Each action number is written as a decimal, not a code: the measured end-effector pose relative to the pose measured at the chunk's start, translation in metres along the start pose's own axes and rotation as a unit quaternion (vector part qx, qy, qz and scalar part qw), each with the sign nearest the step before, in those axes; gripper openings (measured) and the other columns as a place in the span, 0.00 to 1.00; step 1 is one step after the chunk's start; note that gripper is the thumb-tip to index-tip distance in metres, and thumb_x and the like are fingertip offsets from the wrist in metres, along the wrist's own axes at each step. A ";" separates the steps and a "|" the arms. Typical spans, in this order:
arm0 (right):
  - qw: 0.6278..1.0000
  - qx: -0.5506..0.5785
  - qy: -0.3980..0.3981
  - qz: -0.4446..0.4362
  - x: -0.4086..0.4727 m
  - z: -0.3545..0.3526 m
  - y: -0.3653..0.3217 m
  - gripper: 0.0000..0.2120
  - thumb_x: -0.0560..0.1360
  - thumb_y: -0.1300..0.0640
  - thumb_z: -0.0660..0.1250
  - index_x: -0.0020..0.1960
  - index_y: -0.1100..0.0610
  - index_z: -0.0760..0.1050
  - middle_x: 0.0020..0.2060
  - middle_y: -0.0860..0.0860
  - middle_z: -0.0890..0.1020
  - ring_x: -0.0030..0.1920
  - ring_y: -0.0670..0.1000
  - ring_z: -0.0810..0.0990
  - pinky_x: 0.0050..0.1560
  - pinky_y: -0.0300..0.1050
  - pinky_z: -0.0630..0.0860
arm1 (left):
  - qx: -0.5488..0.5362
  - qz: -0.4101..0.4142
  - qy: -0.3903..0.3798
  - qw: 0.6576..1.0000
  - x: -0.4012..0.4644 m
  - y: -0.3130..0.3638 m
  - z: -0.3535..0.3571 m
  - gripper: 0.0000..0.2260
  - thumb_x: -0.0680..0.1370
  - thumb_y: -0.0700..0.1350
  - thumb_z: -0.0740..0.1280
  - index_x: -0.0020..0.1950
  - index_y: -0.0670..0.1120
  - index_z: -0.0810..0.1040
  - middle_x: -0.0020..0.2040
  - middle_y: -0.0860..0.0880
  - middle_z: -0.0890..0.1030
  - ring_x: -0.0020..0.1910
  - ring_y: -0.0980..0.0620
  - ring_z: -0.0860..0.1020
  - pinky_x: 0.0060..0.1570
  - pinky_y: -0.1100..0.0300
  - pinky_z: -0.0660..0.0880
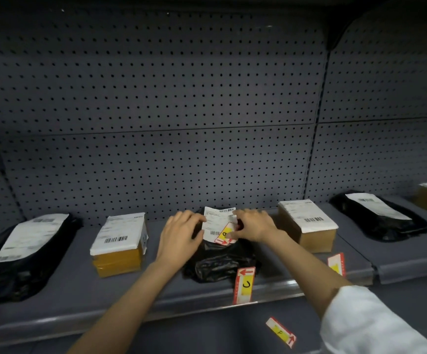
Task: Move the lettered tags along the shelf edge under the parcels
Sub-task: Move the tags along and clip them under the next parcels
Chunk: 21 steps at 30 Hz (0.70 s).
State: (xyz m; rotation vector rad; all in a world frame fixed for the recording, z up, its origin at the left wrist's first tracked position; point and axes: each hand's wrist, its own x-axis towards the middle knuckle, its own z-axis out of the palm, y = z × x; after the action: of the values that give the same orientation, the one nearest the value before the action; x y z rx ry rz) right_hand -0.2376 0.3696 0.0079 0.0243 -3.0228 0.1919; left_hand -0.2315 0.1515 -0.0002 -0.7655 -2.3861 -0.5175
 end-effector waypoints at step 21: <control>0.962 0.182 0.152 -0.135 -0.063 -0.054 -0.101 0.07 0.74 0.53 0.68 0.49 0.54 0.72 0.43 0.51 0.84 0.42 0.53 0.80 0.41 0.44 0.70 | -0.033 -0.082 0.052 0.995 -0.102 -0.030 -0.068 0.08 0.71 0.49 0.73 0.46 0.49 0.77 0.42 0.49 0.79 0.45 0.47 0.75 0.44 0.53 0.69</control>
State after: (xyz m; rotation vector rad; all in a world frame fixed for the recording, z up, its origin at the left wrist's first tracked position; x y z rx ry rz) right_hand -0.1665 0.2770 0.0664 0.3955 -2.6033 0.6535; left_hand -0.1543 0.0524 -0.0177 -0.5597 -2.3557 -0.6889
